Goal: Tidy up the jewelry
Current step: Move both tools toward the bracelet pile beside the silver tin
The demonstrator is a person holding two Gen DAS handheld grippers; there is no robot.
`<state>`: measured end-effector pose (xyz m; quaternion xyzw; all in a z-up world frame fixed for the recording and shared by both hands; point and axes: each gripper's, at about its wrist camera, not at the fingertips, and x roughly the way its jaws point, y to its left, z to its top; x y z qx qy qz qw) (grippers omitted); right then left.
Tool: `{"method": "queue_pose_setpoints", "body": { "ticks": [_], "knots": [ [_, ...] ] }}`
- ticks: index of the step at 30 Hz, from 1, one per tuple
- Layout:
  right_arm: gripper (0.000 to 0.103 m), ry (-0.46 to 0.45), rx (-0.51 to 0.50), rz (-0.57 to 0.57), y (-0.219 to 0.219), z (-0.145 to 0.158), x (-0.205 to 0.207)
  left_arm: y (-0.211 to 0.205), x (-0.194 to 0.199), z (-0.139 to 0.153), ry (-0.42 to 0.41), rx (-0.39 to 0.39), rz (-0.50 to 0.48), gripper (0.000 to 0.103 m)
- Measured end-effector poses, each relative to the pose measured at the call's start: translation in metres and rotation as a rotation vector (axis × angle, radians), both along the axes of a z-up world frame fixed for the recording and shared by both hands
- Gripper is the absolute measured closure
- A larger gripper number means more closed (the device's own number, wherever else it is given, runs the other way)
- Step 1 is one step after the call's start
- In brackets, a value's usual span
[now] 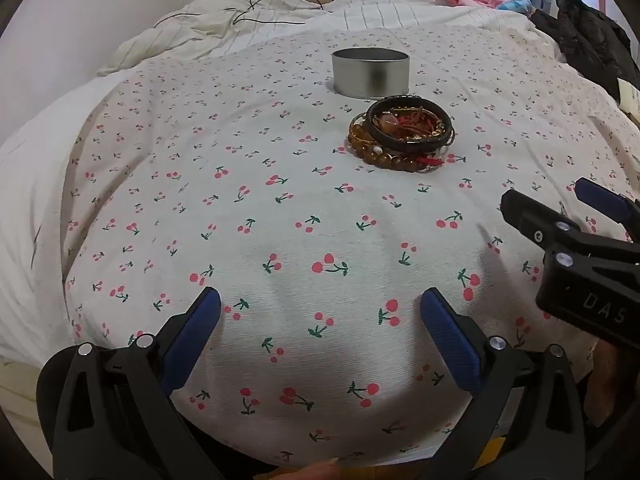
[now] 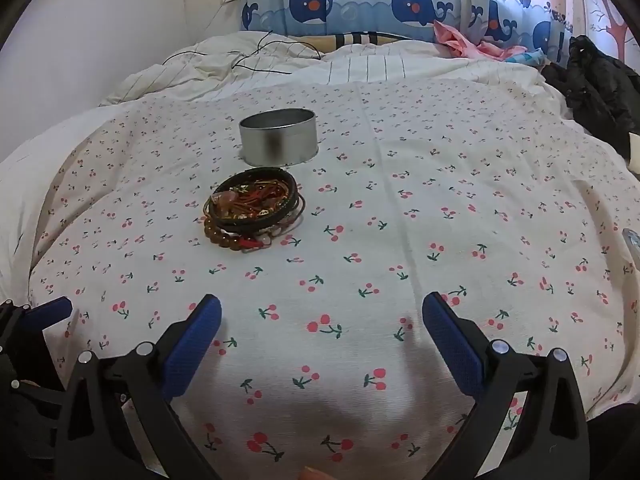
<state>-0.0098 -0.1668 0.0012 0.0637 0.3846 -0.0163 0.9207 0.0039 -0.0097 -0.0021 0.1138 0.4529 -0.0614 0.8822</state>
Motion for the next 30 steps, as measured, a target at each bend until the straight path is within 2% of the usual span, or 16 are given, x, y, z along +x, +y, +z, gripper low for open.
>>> {"method": "queue_pose_setpoints", "body": {
  "ticks": [12,30],
  "knots": [
    [0.006,0.005,0.017,0.014,0.005,-0.001,0.002,0.011,0.010,-0.005,0.017,0.015,0.082,0.006],
    [0.006,-0.001,0.020,0.028,0.010,0.000,0.003,0.006,0.012,-0.004,0.015,0.007,0.060,0.006]
  ]
}}
